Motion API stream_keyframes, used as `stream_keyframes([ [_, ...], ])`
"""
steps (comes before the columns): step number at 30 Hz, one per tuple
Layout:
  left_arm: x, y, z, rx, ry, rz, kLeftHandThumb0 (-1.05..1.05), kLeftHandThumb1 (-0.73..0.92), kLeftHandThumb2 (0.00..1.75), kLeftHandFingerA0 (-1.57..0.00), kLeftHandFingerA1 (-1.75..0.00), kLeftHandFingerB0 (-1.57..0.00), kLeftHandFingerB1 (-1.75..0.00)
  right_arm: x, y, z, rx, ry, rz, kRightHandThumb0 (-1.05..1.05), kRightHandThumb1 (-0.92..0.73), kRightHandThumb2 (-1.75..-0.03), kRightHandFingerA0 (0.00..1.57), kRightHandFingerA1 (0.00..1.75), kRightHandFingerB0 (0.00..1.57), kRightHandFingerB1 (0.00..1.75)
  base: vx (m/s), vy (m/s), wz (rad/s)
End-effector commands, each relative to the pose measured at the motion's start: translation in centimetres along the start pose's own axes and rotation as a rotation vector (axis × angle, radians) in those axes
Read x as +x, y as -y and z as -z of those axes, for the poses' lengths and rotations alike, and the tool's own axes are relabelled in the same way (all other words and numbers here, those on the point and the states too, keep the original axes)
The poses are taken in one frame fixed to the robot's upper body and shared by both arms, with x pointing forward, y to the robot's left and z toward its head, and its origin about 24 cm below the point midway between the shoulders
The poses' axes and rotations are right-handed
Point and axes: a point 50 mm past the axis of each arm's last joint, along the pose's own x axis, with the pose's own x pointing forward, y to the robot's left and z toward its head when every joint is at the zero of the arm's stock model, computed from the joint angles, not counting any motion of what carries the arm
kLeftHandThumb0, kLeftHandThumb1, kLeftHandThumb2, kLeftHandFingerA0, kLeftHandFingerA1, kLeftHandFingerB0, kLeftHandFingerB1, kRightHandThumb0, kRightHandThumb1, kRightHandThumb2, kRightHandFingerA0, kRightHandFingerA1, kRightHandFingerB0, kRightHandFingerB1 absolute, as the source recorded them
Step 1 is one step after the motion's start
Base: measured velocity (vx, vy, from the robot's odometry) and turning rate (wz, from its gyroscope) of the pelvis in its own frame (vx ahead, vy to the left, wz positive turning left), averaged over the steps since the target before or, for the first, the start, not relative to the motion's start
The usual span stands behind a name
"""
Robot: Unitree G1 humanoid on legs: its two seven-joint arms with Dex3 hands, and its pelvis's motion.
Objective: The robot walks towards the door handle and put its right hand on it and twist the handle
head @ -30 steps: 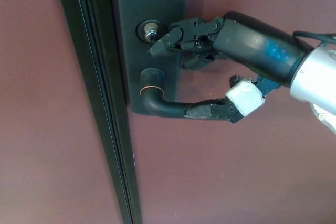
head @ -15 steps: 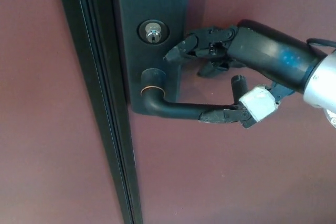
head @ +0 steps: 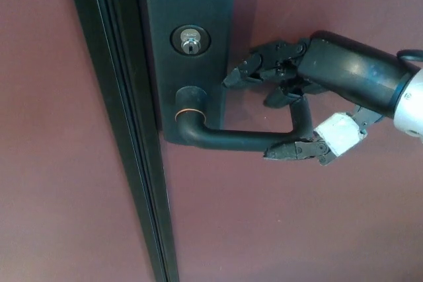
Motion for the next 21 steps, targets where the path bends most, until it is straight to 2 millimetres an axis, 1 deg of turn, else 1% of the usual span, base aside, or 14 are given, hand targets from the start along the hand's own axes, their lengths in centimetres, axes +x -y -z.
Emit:
stream_keyframes([
  [1,0.0,-0.3,0.1,0.011,-0.009,-0.001,-0.30,0.58,0.57,-0.59,-0.43,-0.52,-0.41,0.1,-0.2,0.2,0.002,-0.023,-0.047,-0.39,-0.53,-0.56,0.45,0.42,0.37,0.36,0.00,0.000,0.00],
  [5,0.0,-0.4,-0.2,0.017,-0.004,-0.002,-0.30,0.58,0.57,-0.60,-0.44,-0.52,-0.41,0.3,-0.6,0.4,0.000,-0.033,-0.060,-0.39,-0.53,-0.56,0.45,0.42,0.37,0.36,0.00,0.000,0.00],
  [7,0.0,-0.4,-0.2,0.011,-0.006,-0.001,-0.30,0.58,0.57,-0.60,-0.44,-0.52,-0.41,0.6,-1.3,0.5,0.000,-0.037,-0.076,-0.40,-0.53,-0.56,0.46,0.42,0.38,0.36,0.00,0.000,0.00],
  [10,0.0,-0.5,-0.2,0.005,-0.003,-0.001,-0.30,0.57,0.57,-0.60,-0.43,-0.52,-0.41,0.9,-1.8,0.4,-0.012,-0.036,-0.089,-0.41,-0.53,-0.56,0.46,0.42,0.38,0.36,0.00,0.000,0.00],
  [15,0.1,-0.6,-0.6,0.009,-0.001,-0.002,-0.30,0.57,0.57,-0.60,-0.43,-0.52,-0.41,1.3,-2.2,0.4,-0.023,-0.040,-0.098,-0.43,-0.53,-0.55,0.46,0.42,0.38,0.36,0.00,0.000,0.00],
  [16,0.1,-0.6,-0.6,0.018,0.001,-0.004,-0.30,0.57,0.57,-0.63,-0.44,-0.52,-0.41,1.4,-2.4,0.4,-0.026,-0.042,-0.107,-0.45,-0.52,-0.56,0.45,0.42,0.37,0.36,0.00,0.000,0.00],
  [17,0.1,-0.6,-0.6,0.031,0.005,-0.008,-0.30,0.57,0.57,-0.63,-0.44,-0.52,-0.41,1.6,-2.8,0.5,-0.031,-0.045,-0.121,-0.45,-0.52,-0.56,0.45,0.42,0.37,0.36,0.00,0.000,0.00],
  [21,0.2,-0.6,-0.8,0.043,0.007,-0.011,-0.29,0.58,0.57,-0.64,-0.44,-0.52,-0.41,1.9,-3.1,0.6,-0.031,-0.050,-0.128,-0.46,-0.53,-0.56,0.46,0.42,0.38,0.36,0.00,0.000,0.00],
])
